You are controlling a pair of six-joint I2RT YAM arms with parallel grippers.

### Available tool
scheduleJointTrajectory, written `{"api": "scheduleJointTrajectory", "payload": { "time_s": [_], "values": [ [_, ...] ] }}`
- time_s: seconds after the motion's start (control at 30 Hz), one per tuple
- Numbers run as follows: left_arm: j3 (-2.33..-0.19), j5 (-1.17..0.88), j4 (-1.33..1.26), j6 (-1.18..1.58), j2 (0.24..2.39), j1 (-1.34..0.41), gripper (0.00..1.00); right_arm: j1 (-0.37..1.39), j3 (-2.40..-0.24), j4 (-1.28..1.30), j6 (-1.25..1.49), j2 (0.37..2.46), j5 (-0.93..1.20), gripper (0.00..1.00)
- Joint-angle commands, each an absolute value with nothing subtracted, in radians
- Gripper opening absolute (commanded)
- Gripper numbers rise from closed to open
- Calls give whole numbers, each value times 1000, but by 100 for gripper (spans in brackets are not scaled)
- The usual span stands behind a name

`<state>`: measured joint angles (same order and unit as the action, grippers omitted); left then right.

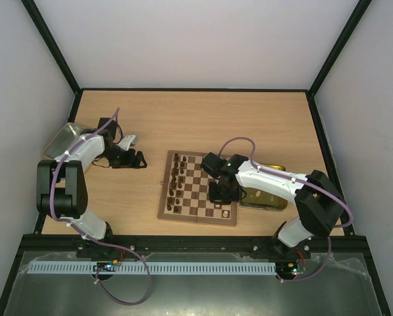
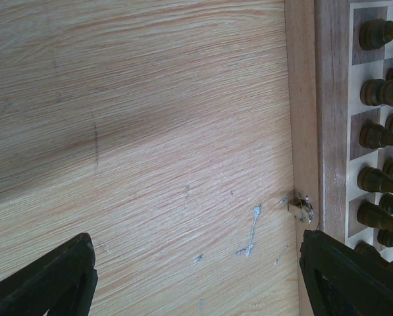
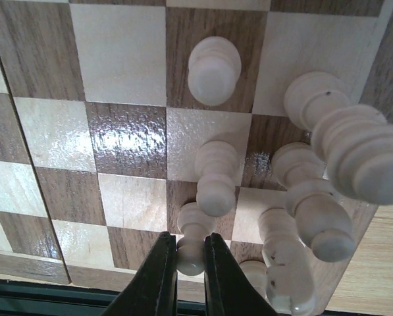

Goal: Set up the chess pieces on the board
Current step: Place the chess piece on the chessboard.

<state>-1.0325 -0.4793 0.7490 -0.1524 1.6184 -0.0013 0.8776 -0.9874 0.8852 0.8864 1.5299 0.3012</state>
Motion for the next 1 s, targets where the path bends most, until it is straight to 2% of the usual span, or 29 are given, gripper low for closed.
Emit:
{"api": "scheduleJointTrajectory", "payload": {
  "time_s": [0.0,0.33,0.6,0.77,0.87,0.97],
  "values": [
    [-1025,-491,761,-155,1623,-2,85,887,-970,913,886,1504,294,8],
    [-1026,-491,761,-157,1625,-2,85,890,-999,905,890,1511,291,19],
    [-1026,-491,761,-156,1627,-2,85,890,-1064,964,882,1509,255,20],
    [-1024,-489,760,-157,1623,-6,85,885,-1177,1096,863,1493,183,22],
    [-1025,-491,759,-155,1625,-10,85,843,-1219,1159,863,1459,122,25],
    [-1023,-491,759,-157,1626,-14,85,744,-1170,1174,861,1394,105,25]
  ]
}}
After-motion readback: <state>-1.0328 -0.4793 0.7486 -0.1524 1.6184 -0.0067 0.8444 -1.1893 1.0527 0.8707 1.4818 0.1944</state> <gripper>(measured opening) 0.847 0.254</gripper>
